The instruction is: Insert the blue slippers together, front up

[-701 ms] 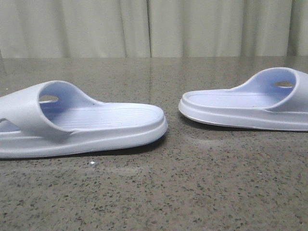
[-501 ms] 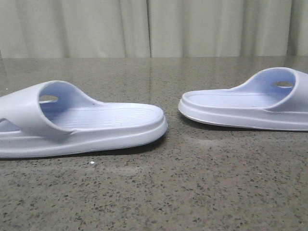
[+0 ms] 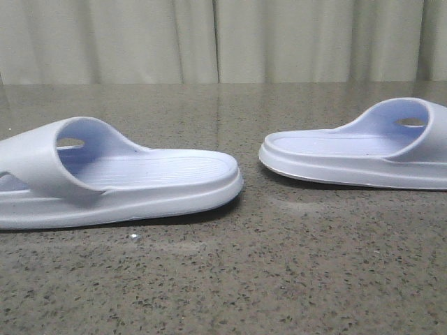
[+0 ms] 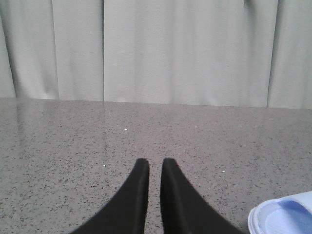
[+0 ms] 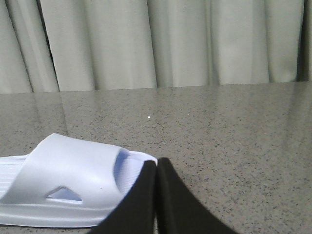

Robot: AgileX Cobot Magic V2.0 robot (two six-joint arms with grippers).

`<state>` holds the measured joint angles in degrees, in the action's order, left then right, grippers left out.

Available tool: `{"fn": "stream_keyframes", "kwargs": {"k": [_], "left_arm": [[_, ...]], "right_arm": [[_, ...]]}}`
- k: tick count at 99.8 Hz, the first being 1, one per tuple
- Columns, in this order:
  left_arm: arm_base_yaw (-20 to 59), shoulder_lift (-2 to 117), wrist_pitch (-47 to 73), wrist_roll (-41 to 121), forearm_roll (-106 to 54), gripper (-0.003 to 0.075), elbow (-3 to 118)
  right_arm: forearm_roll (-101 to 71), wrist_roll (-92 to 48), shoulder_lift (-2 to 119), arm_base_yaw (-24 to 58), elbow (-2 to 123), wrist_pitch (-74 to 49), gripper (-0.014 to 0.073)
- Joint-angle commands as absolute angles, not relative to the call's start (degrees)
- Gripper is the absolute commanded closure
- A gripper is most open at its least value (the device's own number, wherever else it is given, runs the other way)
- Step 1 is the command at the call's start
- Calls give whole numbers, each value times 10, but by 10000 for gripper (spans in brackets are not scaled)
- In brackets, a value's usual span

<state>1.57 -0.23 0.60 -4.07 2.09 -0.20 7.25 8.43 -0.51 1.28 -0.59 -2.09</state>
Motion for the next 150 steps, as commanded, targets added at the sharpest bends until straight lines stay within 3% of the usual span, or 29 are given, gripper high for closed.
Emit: {"fn": "stream_keyframes", "kwargs": {"k": [1,97,124,150], "left_arm": [[15,-19,-36,-46,16,704,-7],[15,-19,-46,-46,13,704,-7],[15,-19,-61,-47,-217,705,4],[15,11,-13,-47,-397,705,95]], "right_arm": [[78,84,-16,10,-18,22,700],[78,84,-16,10,-18,29,700],[58,92,-16,10,0,15,700],[0,117,7,10,127,-57,700]]}}
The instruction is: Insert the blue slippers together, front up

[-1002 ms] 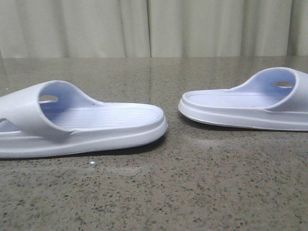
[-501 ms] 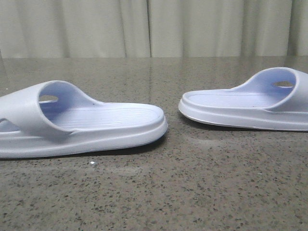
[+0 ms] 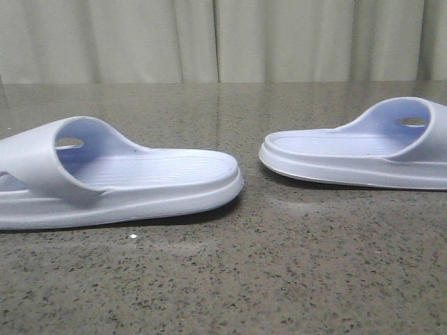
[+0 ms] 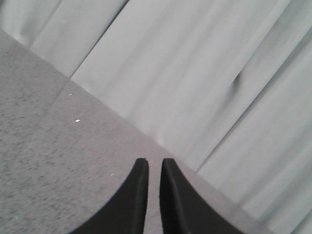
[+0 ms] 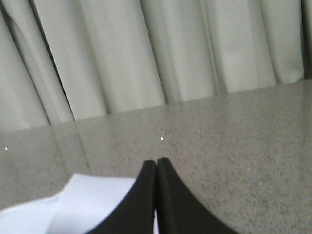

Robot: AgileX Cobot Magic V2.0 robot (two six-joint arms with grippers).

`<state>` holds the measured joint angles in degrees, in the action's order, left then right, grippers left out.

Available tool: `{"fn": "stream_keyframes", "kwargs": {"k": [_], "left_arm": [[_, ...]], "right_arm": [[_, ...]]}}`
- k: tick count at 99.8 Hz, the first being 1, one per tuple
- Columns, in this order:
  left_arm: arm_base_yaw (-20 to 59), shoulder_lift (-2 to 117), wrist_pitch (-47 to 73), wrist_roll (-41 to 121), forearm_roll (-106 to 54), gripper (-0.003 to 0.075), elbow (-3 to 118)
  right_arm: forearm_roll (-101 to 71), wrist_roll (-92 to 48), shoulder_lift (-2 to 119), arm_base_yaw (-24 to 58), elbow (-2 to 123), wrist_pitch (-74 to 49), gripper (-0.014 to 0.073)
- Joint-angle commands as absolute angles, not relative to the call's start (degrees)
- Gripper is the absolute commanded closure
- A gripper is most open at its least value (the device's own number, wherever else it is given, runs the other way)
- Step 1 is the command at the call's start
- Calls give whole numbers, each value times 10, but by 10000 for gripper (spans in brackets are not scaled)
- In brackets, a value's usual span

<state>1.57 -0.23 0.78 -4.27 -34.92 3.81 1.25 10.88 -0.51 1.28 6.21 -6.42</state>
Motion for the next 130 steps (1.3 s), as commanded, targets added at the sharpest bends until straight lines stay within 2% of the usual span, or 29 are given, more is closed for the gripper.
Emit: {"fn": "stream_keyframes", "kwargs": {"k": [1,35,52,59,69,83,86,91,96,130], "left_arm": [[15,13,-9,-47,-398,705,99],[15,196,84,-47,-445,705,307],[15,256,91,-42,-444,704,335],[15,267,91,-38,-434,697,335],[15,274,88,-6,-427,618,335],[15,274,67,31,-426,367,335],[15,274,58,31,-426,307,335],[15,274,44,31,-421,252,335],[15,274,42,31,-420,235,335],[1,288,123,19,-390,237,332]], "right_arm": [[0,117,10,10,131,-60,700],[-56,135,185,10,346,-150,700],[-65,135,251,10,392,-141,698],[-78,135,266,10,395,-124,664],[-100,135,275,10,395,-106,533],[-103,135,280,10,395,-88,286],[-103,135,282,10,395,-79,246],[-103,135,283,10,395,-69,196],[-103,135,283,10,395,-61,176],[-108,136,283,10,396,-66,179]]}}
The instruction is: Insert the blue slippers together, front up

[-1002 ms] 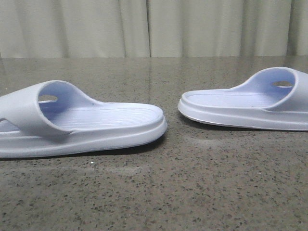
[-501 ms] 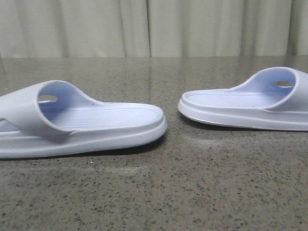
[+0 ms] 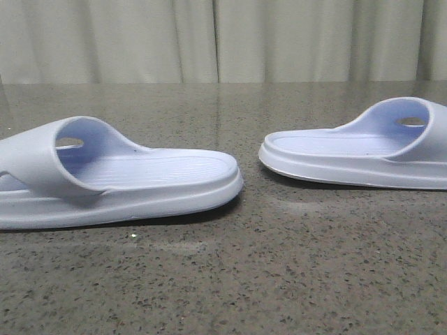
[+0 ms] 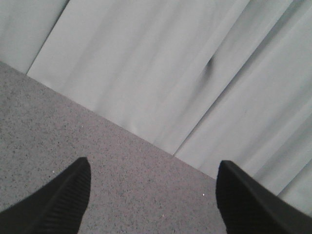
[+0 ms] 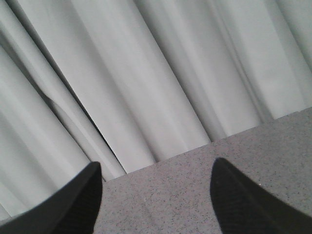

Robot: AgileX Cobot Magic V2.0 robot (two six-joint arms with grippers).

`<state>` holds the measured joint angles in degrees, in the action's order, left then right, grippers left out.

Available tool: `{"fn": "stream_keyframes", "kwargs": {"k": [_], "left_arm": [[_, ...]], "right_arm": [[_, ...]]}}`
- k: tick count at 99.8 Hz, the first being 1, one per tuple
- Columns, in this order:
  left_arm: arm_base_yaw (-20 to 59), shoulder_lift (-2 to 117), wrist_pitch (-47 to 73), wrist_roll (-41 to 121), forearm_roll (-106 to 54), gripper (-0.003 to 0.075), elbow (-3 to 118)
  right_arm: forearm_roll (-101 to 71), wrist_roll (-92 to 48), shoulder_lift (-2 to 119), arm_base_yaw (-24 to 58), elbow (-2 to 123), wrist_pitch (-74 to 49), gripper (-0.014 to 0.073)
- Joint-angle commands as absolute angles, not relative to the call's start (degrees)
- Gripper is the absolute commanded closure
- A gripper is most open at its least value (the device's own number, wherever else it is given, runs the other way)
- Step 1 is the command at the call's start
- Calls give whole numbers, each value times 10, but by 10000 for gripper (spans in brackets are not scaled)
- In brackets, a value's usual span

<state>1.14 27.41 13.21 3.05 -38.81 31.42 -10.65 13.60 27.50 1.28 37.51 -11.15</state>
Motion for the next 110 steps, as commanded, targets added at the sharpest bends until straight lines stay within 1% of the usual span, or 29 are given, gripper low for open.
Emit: {"fn": "stream_keyframes", "kwargs": {"k": [1,14,40,58,71,80,95,110], "left_arm": [[-1,290,125,17,-390,237,332],[-32,304,170,-49,-390,237,315],[-53,310,173,-124,-388,265,284],[-54,327,217,-136,-423,265,253],[-54,337,221,-136,-461,265,236],[-40,340,218,-136,-471,265,236],[8,361,208,-136,-476,265,236],[28,379,207,-136,-491,265,236]], "right_arm": [[-108,136,283,10,396,-66,179],[-108,136,283,10,396,-66,179],[-99,136,283,10,396,-54,179],[-96,136,294,10,396,-53,179],[-93,136,312,10,396,-53,179],[-93,136,321,10,396,-53,179],[-92,136,331,10,396,-50,179],[-92,136,331,10,396,-50,179]]}}
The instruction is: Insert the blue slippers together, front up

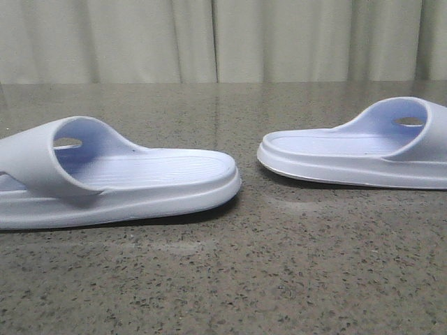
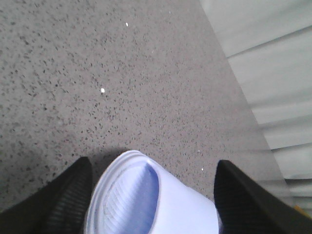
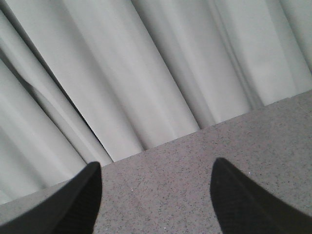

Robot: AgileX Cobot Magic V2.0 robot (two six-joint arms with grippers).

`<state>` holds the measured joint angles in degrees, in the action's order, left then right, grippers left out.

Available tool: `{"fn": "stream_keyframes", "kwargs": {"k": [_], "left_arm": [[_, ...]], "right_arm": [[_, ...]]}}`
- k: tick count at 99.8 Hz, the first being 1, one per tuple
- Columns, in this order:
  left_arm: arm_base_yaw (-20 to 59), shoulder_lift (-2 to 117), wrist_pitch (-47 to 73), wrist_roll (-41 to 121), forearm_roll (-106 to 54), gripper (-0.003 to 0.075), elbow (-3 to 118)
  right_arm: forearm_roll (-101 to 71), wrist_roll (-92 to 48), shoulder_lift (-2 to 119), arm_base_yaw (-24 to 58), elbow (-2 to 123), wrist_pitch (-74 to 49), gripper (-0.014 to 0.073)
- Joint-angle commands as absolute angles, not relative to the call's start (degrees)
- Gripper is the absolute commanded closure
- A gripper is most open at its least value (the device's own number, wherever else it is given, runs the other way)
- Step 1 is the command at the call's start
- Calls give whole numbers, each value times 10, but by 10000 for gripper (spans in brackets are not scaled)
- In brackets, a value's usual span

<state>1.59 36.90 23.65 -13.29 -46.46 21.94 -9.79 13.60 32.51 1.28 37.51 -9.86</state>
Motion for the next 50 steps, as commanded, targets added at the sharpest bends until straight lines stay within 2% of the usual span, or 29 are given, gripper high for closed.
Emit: {"fn": "stream_keyframes", "kwargs": {"k": [1,50], "left_arm": [[28,379,207,-136,-494,265,236],[30,380,232,-136,-541,265,236]], "right_arm": [[-92,136,331,10,396,-50,179],[-92,136,331,10,396,-50,179]]}}
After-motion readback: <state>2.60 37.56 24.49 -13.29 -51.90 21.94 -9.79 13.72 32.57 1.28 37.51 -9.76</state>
